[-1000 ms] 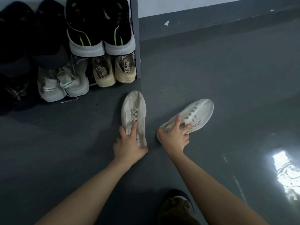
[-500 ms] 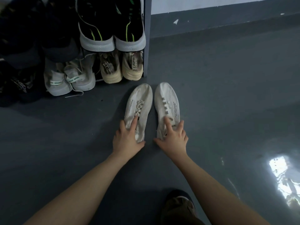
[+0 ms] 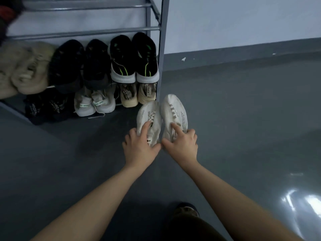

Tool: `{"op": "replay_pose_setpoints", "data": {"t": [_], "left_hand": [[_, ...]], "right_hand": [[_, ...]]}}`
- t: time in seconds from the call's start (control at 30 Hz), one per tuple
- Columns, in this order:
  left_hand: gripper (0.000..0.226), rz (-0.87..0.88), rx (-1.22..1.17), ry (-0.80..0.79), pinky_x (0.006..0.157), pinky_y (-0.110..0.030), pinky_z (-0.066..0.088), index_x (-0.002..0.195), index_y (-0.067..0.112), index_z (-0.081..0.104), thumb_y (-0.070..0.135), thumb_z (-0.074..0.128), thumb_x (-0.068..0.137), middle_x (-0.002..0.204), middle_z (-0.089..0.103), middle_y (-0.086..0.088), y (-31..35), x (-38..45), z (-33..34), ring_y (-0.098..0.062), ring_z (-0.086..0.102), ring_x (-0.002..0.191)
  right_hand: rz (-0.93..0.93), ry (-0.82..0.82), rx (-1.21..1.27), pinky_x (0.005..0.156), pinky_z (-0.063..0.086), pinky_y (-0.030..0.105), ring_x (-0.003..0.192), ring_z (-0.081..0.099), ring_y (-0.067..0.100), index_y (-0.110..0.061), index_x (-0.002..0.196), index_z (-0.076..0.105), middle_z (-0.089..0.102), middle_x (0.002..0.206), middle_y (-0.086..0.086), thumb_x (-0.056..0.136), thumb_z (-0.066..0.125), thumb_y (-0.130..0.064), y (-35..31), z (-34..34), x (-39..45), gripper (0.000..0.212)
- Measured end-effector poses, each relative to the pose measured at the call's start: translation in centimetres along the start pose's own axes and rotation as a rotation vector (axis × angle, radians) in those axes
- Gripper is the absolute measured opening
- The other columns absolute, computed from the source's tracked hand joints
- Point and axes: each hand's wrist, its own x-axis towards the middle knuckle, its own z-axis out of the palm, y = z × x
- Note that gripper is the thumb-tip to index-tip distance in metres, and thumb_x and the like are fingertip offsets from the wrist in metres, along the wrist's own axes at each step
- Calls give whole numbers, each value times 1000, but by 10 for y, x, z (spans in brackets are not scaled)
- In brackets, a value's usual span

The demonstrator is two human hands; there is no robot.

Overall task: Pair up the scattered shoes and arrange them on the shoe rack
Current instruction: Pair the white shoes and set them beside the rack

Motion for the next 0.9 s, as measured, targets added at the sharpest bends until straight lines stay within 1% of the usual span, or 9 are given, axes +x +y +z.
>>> {"op": "replay_pose_setpoints", "data": {"t": [0.13,0.27,0.37,0.5,0.57,0.63,0.73,0.83,0.9], "left_hand": [[73,3,-33,68,91,-43,35,134,39,31,50,64,70,122,43,-7,15,-21,-44,-32,43,109],[71,68,-35,149,93,-45,36,131,42,30,47,63,68,123,43,-5,20,-37,-96,-31,43,109],[70,75,-74,214,96,-47,36,131,41,31,45,64,69,126,42,-6,25,-45,-136,-31,41,115],[69,70,-79,332,93,-47,38,130,36,35,46,65,69,123,45,-9,23,-45,-187,-34,44,111],[69,71,-63,380,93,-47,37,130,34,35,47,64,70,123,44,-9,17,-38,-213,-34,44,109],[67,67,-75,417,93,-48,39,128,34,36,47,64,69,122,45,-9,9,-26,-235,-34,46,108],[64,56,-136,438,94,-51,39,127,33,38,45,63,69,121,45,-11,-2,0,-266,-36,46,108],[63,33,-96,459,97,-48,35,129,31,38,43,63,73,123,45,-14,-12,31,-288,-36,42,111],[63,27,-62,466,96,-45,35,131,30,37,44,62,75,125,44,-14,-20,56,-300,-36,42,110]], "right_hand": [[-57,30,23,95,38,44,115,37,29,-40,130,44,35,109,4,71,60,-49,-27,-38,-25,62],[-133,78,49,91,40,42,114,37,27,-40,129,45,32,105,1,70,61,-49,-57,-70,-51,61],[-195,114,82,92,42,45,114,37,28,-40,130,44,35,110,3,71,62,-50,-90,-86,-67,63],[-270,139,144,94,41,45,115,38,29,-38,128,48,40,114,6,71,63,-49,-141,-98,-80,60],[-313,145,165,95,40,46,117,38,30,-37,125,49,41,118,8,72,63,-45,-168,-100,-80,56],[-350,137,179,97,40,47,119,37,32,-36,127,49,42,122,11,73,63,-43,-195,-102,-77,56],[-384,143,184,98,39,47,119,38,32,-36,127,50,46,122,12,73,61,-43,-237,-101,-63,56],[-400,143,198,97,41,48,117,42,31,-37,125,52,51,119,11,70,59,-46,-274,-93,-40,56],[-431,144,165,98,39,49,118,41,32,-36,125,53,50,120,12,71,59,-47,-296,-87,-21,55]]}}
